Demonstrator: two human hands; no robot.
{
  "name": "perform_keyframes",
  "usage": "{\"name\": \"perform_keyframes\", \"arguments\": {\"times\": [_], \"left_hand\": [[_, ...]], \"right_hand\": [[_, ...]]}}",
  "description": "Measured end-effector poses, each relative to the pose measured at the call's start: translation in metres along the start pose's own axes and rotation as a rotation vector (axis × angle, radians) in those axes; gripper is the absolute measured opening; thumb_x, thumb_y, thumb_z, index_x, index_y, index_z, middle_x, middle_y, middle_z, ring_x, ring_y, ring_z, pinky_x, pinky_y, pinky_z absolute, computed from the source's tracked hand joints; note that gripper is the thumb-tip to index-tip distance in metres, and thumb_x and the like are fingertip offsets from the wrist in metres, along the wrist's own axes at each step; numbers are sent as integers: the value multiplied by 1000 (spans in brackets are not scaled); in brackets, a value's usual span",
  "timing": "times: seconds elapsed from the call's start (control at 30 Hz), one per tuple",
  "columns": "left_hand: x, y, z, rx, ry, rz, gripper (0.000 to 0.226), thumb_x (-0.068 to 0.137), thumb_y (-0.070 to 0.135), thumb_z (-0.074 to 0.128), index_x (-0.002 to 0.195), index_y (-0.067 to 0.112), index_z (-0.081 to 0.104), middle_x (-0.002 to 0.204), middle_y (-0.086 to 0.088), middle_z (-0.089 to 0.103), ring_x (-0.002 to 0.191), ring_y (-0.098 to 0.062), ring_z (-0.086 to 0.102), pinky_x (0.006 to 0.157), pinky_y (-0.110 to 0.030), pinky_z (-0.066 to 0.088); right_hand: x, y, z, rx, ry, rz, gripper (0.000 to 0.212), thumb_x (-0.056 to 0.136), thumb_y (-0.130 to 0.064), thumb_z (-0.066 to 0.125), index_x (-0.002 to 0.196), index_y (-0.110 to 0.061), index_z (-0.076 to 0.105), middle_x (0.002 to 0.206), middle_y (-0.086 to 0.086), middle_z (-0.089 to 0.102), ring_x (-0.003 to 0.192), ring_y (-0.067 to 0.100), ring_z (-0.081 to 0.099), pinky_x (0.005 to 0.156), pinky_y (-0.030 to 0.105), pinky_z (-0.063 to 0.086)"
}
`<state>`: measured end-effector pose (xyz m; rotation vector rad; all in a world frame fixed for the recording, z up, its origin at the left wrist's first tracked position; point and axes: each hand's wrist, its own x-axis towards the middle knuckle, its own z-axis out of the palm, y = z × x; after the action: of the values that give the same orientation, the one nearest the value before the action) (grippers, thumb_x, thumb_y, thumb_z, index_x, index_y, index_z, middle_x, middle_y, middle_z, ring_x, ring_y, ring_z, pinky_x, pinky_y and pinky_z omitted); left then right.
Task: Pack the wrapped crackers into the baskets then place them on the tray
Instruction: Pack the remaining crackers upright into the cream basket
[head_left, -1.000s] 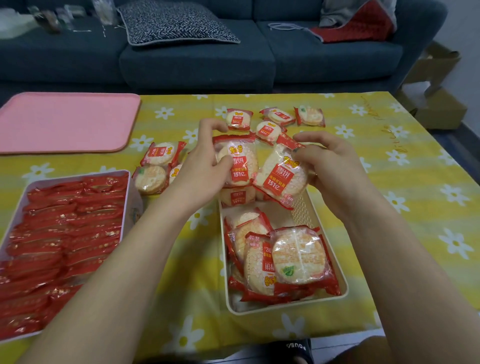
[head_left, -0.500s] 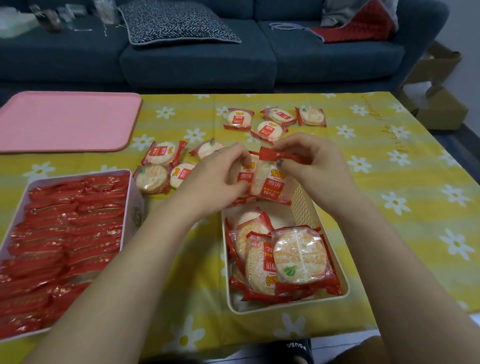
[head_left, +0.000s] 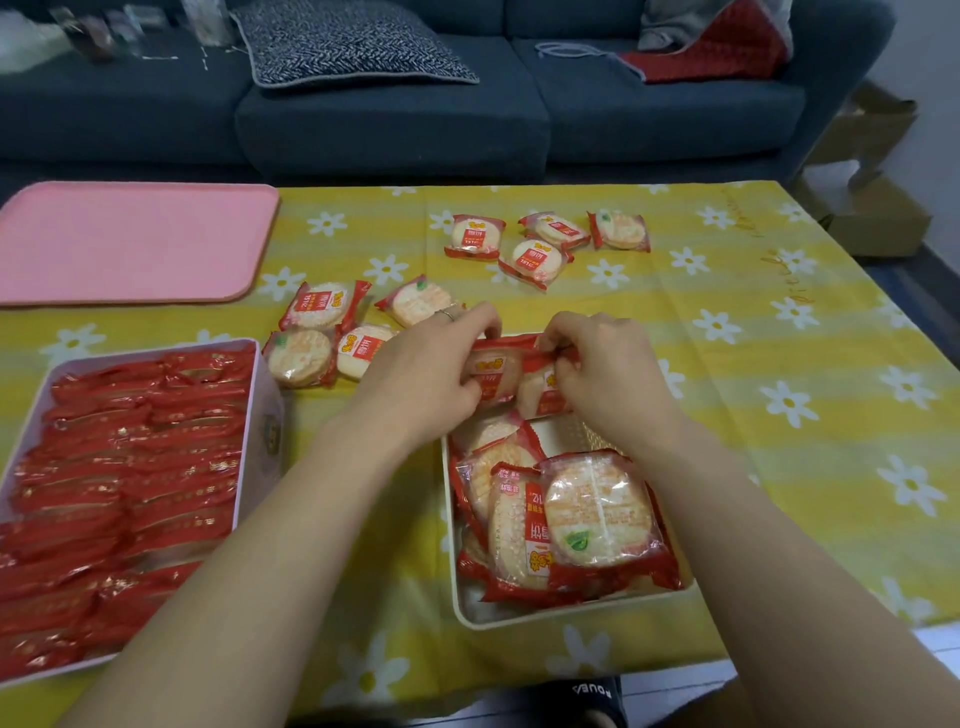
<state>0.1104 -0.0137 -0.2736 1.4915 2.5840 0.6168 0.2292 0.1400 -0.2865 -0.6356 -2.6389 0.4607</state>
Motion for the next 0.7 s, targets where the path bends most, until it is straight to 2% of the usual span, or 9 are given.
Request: {"name": "perform_keyframes", "arguments": {"times": [0.1, 0.2, 0.27, 0.37, 0.5, 0.53, 0.6, 0.67, 0.7], "left_hand": [[1, 5, 5, 189, 37, 1, 40, 80, 23, 68, 113, 22, 46, 110, -1, 56, 100, -30, 57, 71, -34, 33], [4, 8, 11, 375, 20, -6, 47, 80, 28, 71, 121, 20, 50, 123, -4, 52, 117, -27, 49, 87, -37, 36], [5, 12, 16, 450, 26, -13, 50, 80, 25, 70, 126, 18, 51, 129, -7, 50, 122, -29, 45, 93, -37, 38], [6, 15, 21, 478, 47, -12, 59, 78, 23, 73, 130, 18, 45, 136, -12, 45, 125, -32, 41, 96, -39, 38], [9, 10, 25, 486, 9, -34, 84, 73, 34, 79, 143, 26, 32, 147, -13, 35, 133, -36, 36, 107, -46, 35], [10, 9, 26, 467, -20, -55, 87, 75, 36, 79, 146, 27, 29, 148, -13, 36, 133, -36, 39, 106, -46, 37], [13, 8, 27, 420, -65, -99, 78, 80, 34, 77, 143, 25, 32, 140, -12, 48, 125, -34, 50, 91, -42, 44], [15, 9, 28, 404, -68, -112, 63, 84, 29, 74, 134, 20, 39, 126, -9, 57, 118, -32, 54, 74, -38, 41], [15, 9, 28, 403, -61, -110, 59, 85, 27, 73, 132, 18, 40, 123, -9, 58, 116, -32, 54, 71, -37, 38]], "right_hand": [[1, 0, 4, -59, 6, -15, 29, 69, -1, 57, 91, -15, 69, 79, 6, 69, 84, 34, 59, 76, 40, 43], [0, 2, 8, -122, -39, -20, 29, 65, -3, 58, 90, -16, 65, 84, 2, 66, 87, 32, 56, 71, 35, 32], [-1, 4, 8, -150, -52, -19, 29, 66, -6, 59, 92, -16, 65, 87, 3, 64, 89, 33, 54, 70, 35, 30], [-3, 4, 5, -220, -114, -12, 34, 68, -18, 66, 102, -18, 64, 98, 4, 59, 98, 31, 50, 76, 35, 30], [-7, 6, 9, -325, -119, -27, 48, 66, -38, 76, 106, -18, 60, 103, 7, 50, 100, 31, 45, 81, 36, 33], [-7, 7, 10, -329, -105, -29, 48, 65, -40, 75, 104, -16, 59, 102, 8, 50, 99, 31, 45, 81, 37, 33], [-7, 6, 12, -341, -92, -27, 47, 64, -39, 74, 100, -15, 57, 101, 9, 49, 98, 31, 44, 80, 37, 34], [-6, 6, 12, -377, -66, -16, 45, 63, -37, 76, 96, -14, 55, 100, 9, 49, 97, 32, 44, 78, 37, 33], [-5, 7, 12, -394, -56, -11, 45, 63, -36, 77, 95, -14, 55, 100, 9, 49, 96, 32, 44, 78, 37, 33]]}}
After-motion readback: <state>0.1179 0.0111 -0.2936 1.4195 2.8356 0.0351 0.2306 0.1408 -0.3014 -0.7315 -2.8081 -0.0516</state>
